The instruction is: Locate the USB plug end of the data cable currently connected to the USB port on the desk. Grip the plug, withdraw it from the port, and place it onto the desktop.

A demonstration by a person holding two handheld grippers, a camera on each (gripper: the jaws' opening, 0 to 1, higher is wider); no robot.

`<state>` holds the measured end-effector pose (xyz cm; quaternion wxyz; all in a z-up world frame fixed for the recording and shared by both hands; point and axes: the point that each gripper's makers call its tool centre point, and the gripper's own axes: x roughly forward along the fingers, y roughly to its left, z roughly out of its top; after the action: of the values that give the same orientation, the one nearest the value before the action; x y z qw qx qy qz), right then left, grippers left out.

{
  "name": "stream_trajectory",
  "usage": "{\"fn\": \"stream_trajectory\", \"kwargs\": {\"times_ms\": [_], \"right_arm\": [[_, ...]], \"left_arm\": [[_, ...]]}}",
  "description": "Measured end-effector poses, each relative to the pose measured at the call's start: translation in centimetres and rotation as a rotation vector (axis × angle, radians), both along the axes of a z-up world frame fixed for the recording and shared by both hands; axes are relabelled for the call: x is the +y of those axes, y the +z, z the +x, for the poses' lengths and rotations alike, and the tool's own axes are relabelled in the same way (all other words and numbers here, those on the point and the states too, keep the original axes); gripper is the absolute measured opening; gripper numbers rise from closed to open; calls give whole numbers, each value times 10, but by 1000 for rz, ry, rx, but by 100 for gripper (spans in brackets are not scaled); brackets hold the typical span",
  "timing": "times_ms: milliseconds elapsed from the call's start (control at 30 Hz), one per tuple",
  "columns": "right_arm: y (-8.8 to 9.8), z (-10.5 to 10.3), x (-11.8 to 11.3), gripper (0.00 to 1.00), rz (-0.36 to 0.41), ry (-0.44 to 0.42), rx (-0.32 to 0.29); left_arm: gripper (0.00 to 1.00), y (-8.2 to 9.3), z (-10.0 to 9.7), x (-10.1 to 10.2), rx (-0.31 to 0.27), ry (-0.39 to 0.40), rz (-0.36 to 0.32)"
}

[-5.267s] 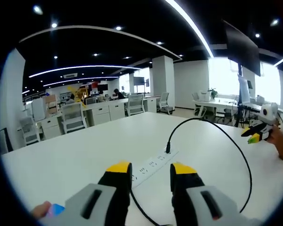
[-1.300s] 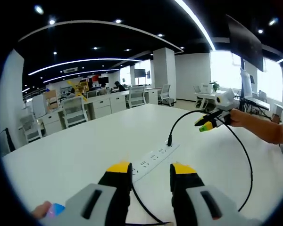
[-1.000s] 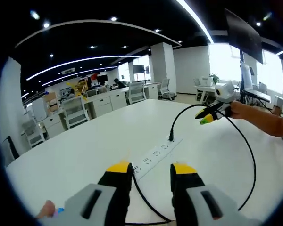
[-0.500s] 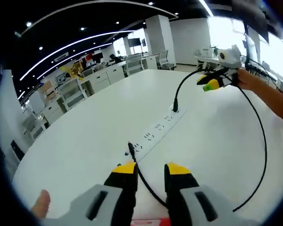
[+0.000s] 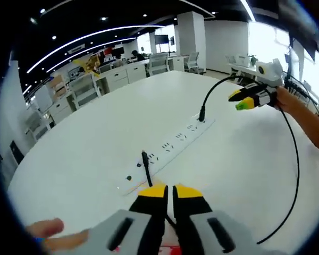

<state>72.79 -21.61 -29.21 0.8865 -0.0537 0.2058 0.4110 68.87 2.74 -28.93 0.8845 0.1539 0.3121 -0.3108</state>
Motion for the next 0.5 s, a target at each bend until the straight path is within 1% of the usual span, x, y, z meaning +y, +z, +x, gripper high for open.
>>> {"fn": "stream_trajectory", "kwargs": {"times_ms": [167,400,500], "right_arm": [[4,1,4,31,6,5,-8],[4,0,0,31,-1,4,-4],[2,0,-1,31,-4,5,-2]], "left_arm": [[2,3,-14,-7,-8,-93,-16],[2,1,-16,-10,16,-107,-25],[2,0,-21,-11,32,-131,-29]]}}
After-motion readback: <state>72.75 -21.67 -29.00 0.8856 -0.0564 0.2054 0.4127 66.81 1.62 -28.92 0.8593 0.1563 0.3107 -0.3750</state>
